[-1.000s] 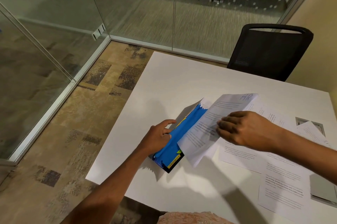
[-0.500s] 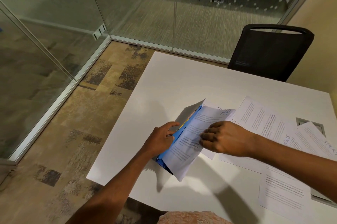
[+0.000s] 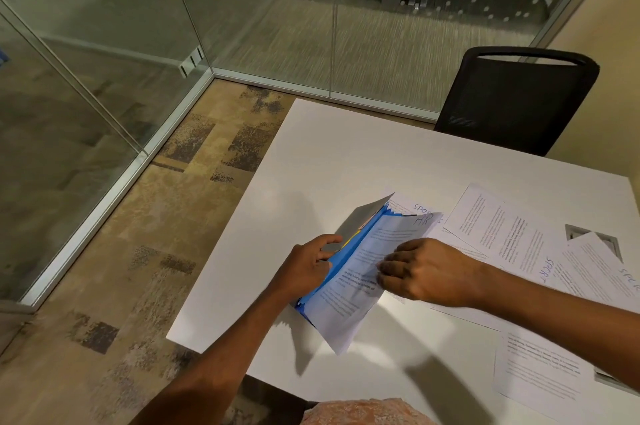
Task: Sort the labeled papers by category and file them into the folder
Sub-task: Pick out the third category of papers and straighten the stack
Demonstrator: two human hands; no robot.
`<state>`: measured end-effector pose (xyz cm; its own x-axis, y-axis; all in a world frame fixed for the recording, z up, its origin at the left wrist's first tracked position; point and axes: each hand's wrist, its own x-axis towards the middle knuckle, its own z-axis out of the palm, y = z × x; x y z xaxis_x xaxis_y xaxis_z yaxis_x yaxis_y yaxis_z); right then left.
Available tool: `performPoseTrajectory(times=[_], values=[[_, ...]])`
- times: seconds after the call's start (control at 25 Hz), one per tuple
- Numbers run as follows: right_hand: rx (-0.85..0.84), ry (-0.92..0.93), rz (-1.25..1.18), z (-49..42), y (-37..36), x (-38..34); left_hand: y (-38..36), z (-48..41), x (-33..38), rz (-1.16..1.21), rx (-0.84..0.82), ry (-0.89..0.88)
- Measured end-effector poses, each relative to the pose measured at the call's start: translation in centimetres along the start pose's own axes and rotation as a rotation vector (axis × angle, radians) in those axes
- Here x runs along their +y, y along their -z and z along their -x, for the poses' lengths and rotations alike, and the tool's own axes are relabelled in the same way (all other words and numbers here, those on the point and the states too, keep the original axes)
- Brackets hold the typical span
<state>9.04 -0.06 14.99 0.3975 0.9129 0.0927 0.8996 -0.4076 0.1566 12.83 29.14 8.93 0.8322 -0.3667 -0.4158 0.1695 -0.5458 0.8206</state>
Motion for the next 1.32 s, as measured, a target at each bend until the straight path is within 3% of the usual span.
performPoseTrajectory(times=[0.96,1.32], values=[[-0.262,-0.09,-0.028,-3.8,-9.5,0.6,-1.4,1.1,-1.4,0.077,-0.01,-0.034],[-0.337,-0.188,-0.05,-4.0,-9.1,0.2,-2.0,1.6,-1.8,0.085,0.158,-0.156]])
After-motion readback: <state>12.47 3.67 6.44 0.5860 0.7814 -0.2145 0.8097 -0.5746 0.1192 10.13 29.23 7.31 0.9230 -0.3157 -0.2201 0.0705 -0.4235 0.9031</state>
